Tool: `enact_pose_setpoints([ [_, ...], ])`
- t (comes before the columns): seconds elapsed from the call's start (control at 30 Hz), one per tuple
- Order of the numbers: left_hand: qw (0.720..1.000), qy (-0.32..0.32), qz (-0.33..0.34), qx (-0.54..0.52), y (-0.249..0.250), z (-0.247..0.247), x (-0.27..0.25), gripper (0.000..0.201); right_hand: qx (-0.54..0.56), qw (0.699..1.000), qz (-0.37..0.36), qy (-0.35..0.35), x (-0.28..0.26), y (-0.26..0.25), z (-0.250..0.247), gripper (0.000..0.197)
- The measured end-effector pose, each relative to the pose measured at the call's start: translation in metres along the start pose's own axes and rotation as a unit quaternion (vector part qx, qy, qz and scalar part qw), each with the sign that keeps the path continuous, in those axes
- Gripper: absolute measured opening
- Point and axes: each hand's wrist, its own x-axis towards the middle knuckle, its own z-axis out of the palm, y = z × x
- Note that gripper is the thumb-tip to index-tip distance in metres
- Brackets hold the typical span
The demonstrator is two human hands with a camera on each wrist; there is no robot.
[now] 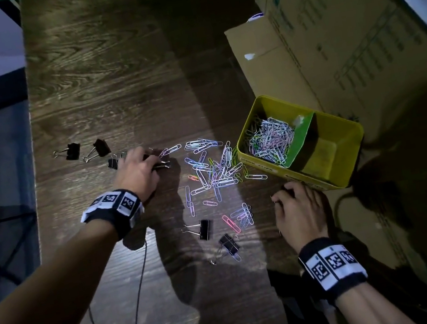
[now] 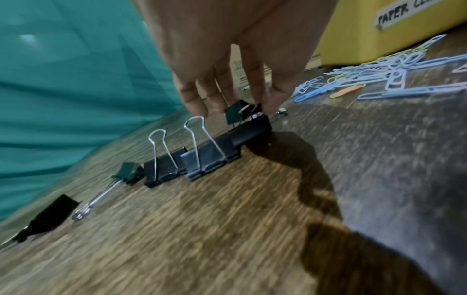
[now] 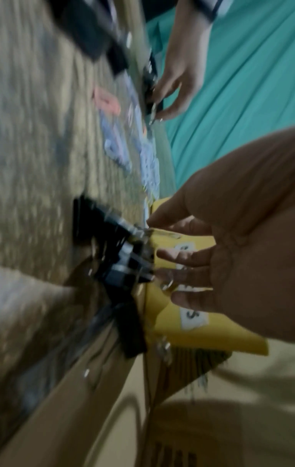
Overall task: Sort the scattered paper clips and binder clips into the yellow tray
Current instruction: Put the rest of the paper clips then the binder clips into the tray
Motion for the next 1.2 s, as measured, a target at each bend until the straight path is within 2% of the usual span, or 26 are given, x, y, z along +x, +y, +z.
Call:
enact_pose_setpoints([
  [0.07, 0.999, 0.02, -0.044, 0.02, 0.003, -0.002, -0.005, 0.036, 0.011, 1.0, -0.018, 0.002, -0.007, -0.01, -0.001, 0.015],
  [0.13, 0.998, 0.039, -0.046, 0.011, 0.016, -0.002, -0.007, 0.036, 0.036, 0.997, -0.053, -0.031, -0.012, -0.023, -0.001, 0.016],
  [0.23, 0.995, 0.029, 0.056, -0.073, 0.042, 0.002, 0.001, 0.04, 0.063, 0.977, -0.127, -0.162, -0.014, -0.043, 0.0, 0.024],
  [0.3, 0.99, 0.006, 0.089, -0.108, 0.056, 0.006, 0.014, 0.049, 0.057, 0.965, -0.129, -0.22, -0.011, -0.051, 0.0, 0.027],
  [0.43, 0.99, -0.087, -0.043, -0.098, 0.07, 0.014, 0.031, 0.059, 0.064, 0.956, -0.085, -0.272, -0.003, -0.053, 0.01, 0.032],
  [0.5, 0.984, -0.146, -0.072, -0.072, 0.072, 0.02, 0.03, 0.057, 0.096, 0.949, -0.093, -0.287, 0.0, -0.051, 0.017, 0.037],
  [0.57, 0.984, -0.157, -0.058, -0.059, 0.073, 0.027, 0.021, 0.055, 0.123, 0.952, -0.098, -0.261, 0.005, -0.048, 0.022, 0.037],
  [0.63, 0.988, -0.138, -0.03, -0.059, 0.076, 0.035, 0.004, 0.053, 0.122, 0.971, -0.09, -0.185, 0.012, -0.043, 0.024, 0.035],
  [0.7, 0.991, -0.121, -0.01, -0.057, 0.078, 0.04, -0.014, 0.053, 0.082, 0.987, -0.066, -0.122, 0.018, -0.039, 0.024, 0.042],
  [0.77, 0.994, -0.079, -0.014, -0.072, 0.082, 0.037, -0.014, 0.052, 0.03, 0.992, -0.043, -0.114, 0.022, -0.038, 0.024, 0.061],
  [0.83, 0.995, -0.046, -0.013, -0.09, 0.089, 0.029, 0.005, 0.052, -0.008, 0.991, -0.034, -0.129, 0.021, -0.042, 0.026, 0.072],
  [0.9, 0.993, -0.079, -0.004, -0.086, 0.094, 0.022, 0.031, 0.057, -0.031, 0.989, -0.038, -0.14, 0.019, -0.049, 0.031, 0.072],
  [0.97, 0.985, -0.16, 0.014, -0.06, 0.097, 0.024, 0.049, 0.058, -0.048, 0.984, -0.059, -0.16, 0.016, -0.057, 0.034, 0.066],
  [1.03, 0.976, -0.208, 0.056, -0.022, 0.099, 0.03, 0.053, 0.056, -0.034, 0.982, -0.081, -0.166, 0.014, -0.061, 0.035, 0.063],
  [1.1, 0.972, -0.216, 0.091, -0.008, 0.098, 0.035, 0.041, 0.055, -0.016, 0.985, -0.088, -0.151, 0.015, -0.06, 0.034, 0.061],
  [1.2, 0.977, -0.188, 0.103, 0.007, 0.097, 0.04, 0.011, 0.054, 0.004, 0.989, -0.069, -0.133, 0.027, -0.052, 0.03, 0.064],
])
